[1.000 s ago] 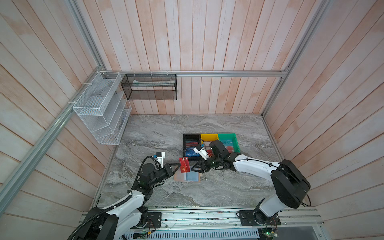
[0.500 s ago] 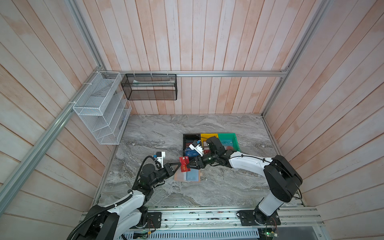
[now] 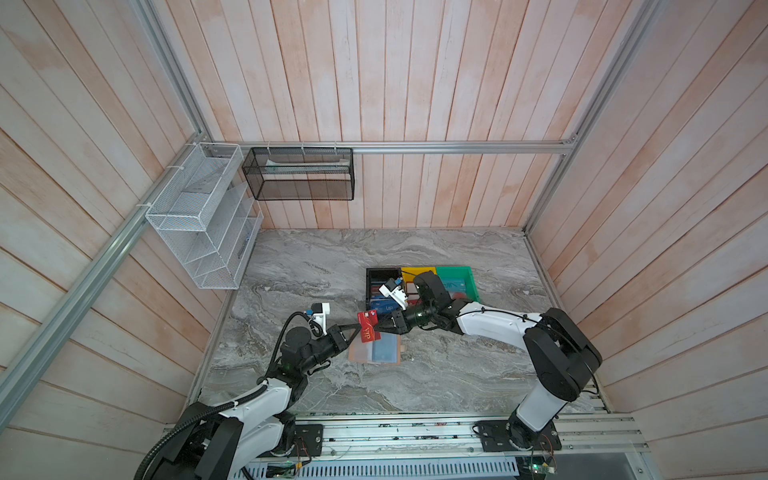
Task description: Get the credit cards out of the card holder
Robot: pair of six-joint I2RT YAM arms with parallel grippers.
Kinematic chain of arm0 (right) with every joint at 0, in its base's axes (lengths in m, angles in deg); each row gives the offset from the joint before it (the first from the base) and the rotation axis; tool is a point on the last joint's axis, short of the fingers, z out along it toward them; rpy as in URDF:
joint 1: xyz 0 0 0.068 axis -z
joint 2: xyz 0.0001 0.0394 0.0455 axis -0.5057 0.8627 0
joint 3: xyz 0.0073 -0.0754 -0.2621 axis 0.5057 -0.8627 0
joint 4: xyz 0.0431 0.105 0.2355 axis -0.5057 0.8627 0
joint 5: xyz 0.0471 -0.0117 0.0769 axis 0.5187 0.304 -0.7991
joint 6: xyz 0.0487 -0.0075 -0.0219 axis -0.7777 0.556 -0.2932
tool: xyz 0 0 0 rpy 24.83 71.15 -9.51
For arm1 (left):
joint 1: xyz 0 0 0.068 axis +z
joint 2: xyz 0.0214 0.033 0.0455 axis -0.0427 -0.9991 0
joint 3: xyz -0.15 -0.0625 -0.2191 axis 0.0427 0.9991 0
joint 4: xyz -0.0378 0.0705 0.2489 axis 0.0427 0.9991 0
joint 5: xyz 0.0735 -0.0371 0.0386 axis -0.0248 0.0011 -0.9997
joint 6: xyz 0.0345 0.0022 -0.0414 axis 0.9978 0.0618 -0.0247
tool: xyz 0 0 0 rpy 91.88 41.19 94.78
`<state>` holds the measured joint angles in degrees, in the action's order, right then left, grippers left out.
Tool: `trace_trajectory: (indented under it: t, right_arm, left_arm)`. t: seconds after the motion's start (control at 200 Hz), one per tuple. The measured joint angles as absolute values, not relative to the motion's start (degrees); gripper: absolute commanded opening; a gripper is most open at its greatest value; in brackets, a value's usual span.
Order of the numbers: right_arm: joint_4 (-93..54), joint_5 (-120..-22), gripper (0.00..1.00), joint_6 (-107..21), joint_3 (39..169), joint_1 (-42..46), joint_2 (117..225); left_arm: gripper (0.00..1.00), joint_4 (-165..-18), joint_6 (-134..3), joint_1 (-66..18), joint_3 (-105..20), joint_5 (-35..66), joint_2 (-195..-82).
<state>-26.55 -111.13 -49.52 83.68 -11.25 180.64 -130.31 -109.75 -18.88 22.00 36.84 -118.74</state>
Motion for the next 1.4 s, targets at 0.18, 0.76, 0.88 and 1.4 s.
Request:
trace_trajectory:
  t: [0.18, 0.76, 0.88, 1.4]
  right_arm:
    - [-25.65, -111.64, 0.00, -49.26, 83.68, -11.14, 180.64]
    - [-2.92, -109.14, 0.00, -33.94, 93.23, -4.47, 175.79]
    - [4.42, -104.75, 0.00, -28.78, 97.54, -1.00, 173.77]
    - [21.45, -74.54, 0.00, -6.20, 109.21, 0.95, 173.60]
  left_arm:
    - [0.00, -130.31, -109.66, -20.21, 21.74, 36.36, -121.51]
    - [0.29, -123.46, -106.43, -23.23, 18.13, 37.19, -122.17]
    - [0.30, -121.19, -105.77, -23.23, 18.13, 37.06, -121.97]
    - [0.31, -116.43, -104.09, -23.23, 14.96, 36.82, -131.48]
